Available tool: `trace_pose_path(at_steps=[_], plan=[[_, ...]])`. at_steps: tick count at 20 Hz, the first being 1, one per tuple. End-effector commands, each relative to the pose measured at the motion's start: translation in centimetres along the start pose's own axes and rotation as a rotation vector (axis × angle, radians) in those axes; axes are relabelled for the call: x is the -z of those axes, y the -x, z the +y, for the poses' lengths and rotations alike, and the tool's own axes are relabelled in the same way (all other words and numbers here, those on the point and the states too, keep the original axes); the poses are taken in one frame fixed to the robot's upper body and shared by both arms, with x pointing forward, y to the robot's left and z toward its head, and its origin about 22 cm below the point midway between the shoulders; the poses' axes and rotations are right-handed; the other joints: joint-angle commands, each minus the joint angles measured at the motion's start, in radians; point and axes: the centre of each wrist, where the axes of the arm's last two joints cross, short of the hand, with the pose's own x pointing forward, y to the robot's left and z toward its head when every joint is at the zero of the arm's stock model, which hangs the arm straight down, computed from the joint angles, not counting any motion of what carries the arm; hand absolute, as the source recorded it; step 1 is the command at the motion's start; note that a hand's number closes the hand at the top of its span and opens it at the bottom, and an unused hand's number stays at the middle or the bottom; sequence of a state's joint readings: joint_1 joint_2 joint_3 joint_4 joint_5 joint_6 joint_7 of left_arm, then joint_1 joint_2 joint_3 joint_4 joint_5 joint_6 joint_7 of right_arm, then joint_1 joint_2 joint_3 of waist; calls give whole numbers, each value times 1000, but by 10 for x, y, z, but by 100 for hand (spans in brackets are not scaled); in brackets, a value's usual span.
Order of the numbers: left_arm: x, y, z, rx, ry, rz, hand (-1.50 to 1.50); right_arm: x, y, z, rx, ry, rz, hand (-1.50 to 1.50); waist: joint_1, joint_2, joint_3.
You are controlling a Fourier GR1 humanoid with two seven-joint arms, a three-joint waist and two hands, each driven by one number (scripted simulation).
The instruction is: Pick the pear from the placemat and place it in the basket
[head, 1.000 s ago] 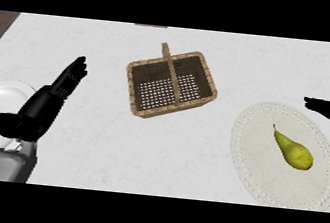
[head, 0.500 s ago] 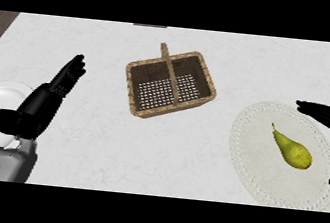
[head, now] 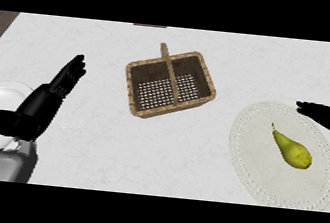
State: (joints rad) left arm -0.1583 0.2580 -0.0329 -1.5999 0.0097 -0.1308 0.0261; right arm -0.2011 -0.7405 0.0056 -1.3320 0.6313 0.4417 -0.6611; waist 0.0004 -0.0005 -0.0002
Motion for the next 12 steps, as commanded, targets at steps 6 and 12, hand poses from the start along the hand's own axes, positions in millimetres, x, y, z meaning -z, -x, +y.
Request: trace_pose_path(at_steps=[6, 12], plan=[[3, 7, 15, -11, 2, -5, 0, 14, -1, 13, -23, -45, -11, -150, 0, 1, 0], [2, 6, 1, -1, -2, -3, 0, 43, 5, 43, -31, -64, 8, -150, 4, 1, 0]])
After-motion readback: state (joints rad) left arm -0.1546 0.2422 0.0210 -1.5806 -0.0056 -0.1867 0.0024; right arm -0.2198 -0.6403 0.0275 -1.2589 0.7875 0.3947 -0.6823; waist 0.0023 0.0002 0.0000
